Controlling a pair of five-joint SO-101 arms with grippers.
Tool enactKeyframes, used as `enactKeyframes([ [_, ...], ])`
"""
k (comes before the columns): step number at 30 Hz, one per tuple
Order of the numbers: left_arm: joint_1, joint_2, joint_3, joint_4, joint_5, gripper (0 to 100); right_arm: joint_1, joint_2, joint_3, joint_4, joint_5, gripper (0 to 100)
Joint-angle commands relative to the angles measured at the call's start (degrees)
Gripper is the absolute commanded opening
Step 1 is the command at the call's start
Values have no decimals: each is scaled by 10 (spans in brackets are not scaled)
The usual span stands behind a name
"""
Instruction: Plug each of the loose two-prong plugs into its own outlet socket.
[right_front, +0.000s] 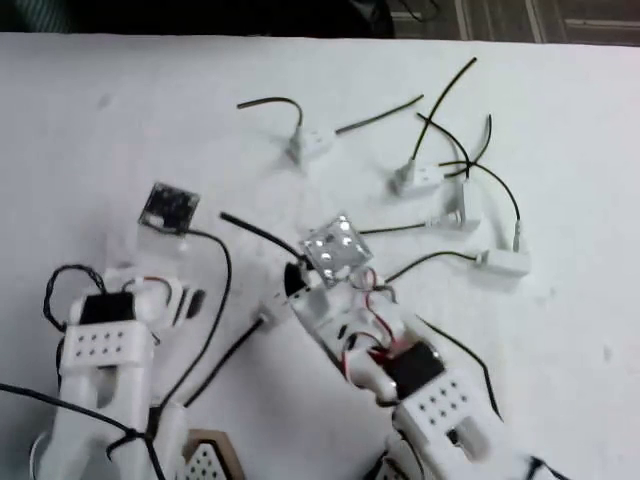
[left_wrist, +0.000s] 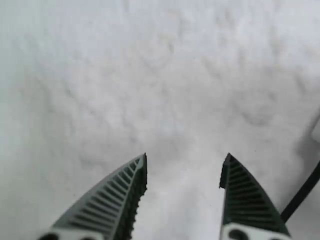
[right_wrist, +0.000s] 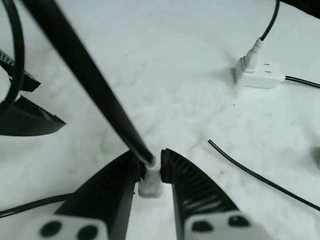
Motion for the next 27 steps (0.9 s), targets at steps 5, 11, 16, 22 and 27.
enactKeyframes([
  [5,-29,-30,5,-17,-2,249,-18,108,-3,-75,8,17],
  [11,-29,-30,5,-17,-2,251,-19,134,3,-109,8,17],
  [16,-30,-30,7,-17,-2,250,0,186,5,-146,11,17],
  [22,-30,-30,7,-17,-2,250,12,206,5,-153,12,17],
  [27,-31,-29,7,-17,-2,250,15,206,5,-156,12,17],
])
